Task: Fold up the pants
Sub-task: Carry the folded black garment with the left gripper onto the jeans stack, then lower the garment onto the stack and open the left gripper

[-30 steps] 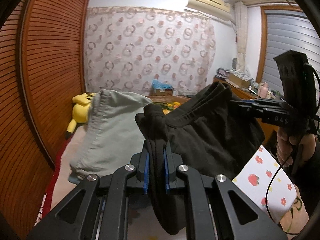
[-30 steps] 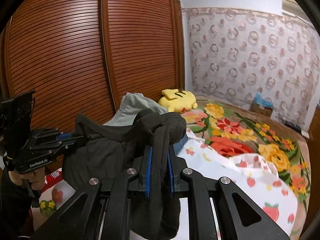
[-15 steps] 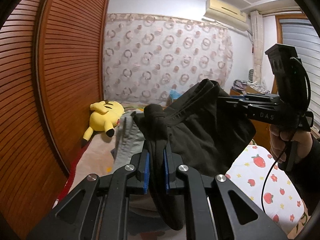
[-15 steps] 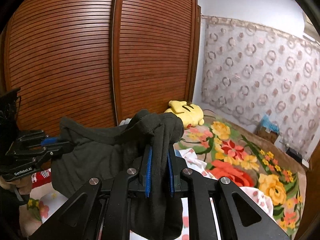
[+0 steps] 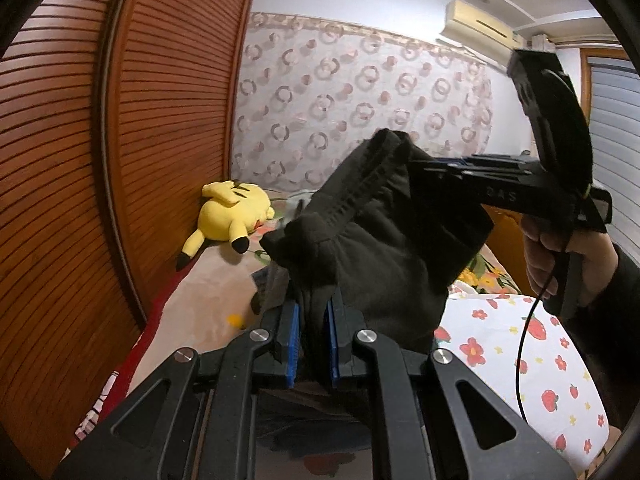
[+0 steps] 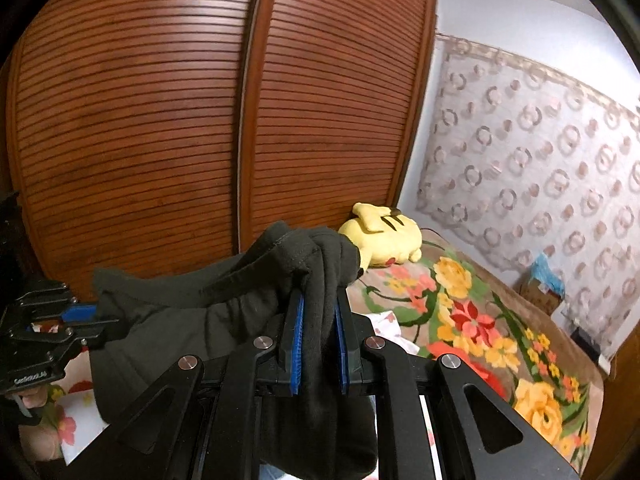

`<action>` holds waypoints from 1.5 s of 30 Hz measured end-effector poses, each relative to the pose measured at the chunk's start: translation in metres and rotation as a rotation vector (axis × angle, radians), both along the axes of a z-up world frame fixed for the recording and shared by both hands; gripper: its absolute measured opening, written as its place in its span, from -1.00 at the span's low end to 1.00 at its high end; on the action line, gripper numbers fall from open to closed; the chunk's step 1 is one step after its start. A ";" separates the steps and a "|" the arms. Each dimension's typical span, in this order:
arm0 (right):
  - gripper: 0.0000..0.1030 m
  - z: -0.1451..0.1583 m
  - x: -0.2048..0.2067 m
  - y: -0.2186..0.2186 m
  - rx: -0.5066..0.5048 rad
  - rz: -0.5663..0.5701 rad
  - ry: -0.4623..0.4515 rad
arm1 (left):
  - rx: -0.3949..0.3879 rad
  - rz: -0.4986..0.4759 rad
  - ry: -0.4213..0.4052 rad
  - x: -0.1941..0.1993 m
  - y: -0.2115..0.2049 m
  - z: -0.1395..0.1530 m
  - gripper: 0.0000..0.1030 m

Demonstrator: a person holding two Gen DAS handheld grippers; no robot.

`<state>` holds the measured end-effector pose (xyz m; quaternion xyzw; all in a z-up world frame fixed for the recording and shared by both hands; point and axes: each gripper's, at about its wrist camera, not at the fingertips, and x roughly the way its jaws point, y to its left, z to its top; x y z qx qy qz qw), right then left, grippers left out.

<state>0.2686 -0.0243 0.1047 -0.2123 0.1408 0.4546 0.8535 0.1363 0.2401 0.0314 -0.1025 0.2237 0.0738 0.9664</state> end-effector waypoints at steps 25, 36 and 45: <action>-0.08 -0.011 0.026 -0.024 0.007 -0.022 0.103 | 0.008 0.049 0.031 -0.013 0.008 -0.012 0.01; -0.07 -0.029 0.041 -0.033 0.070 -0.024 0.209 | 0.053 0.025 0.055 -0.007 -0.002 -0.018 0.21; -0.75 -0.036 0.068 -0.015 0.048 -0.124 0.210 | 0.044 0.017 0.145 0.009 0.001 -0.048 0.21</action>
